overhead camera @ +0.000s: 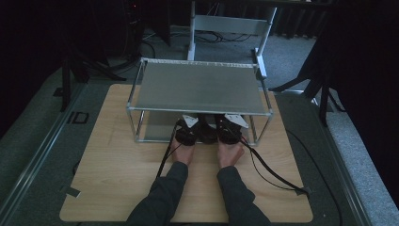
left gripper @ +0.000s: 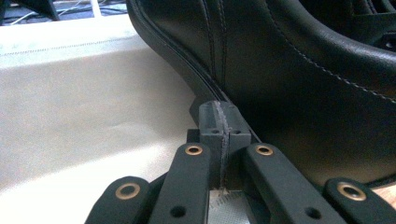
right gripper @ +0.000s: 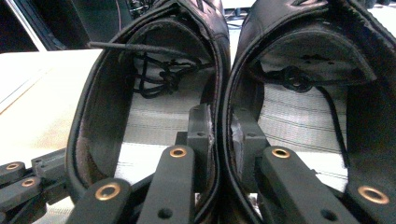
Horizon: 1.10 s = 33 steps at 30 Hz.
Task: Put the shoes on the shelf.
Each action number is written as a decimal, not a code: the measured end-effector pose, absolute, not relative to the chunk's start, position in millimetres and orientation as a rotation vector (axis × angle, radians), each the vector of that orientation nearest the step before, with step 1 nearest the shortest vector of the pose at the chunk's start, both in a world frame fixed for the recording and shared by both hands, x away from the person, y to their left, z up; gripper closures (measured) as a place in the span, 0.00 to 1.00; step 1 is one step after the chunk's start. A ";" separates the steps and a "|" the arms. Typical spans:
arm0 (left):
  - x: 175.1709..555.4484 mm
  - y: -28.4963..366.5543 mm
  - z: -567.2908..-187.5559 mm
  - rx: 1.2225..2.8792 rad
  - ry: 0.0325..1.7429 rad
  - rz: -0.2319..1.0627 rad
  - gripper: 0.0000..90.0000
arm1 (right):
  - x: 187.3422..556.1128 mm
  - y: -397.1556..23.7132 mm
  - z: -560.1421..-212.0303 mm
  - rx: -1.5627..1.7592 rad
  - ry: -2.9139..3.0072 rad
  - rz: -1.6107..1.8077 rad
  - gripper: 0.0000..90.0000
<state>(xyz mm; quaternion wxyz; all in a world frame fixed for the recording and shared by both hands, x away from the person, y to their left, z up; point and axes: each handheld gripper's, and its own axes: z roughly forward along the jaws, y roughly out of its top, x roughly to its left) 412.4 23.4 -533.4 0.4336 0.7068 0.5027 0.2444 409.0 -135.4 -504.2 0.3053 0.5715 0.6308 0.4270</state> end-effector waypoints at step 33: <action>424.2 20.3 -550.5 1.799 1.290 0.489 1.00 | 400.9 -149.1 -499.0 1.271 1.747 1.246 0.58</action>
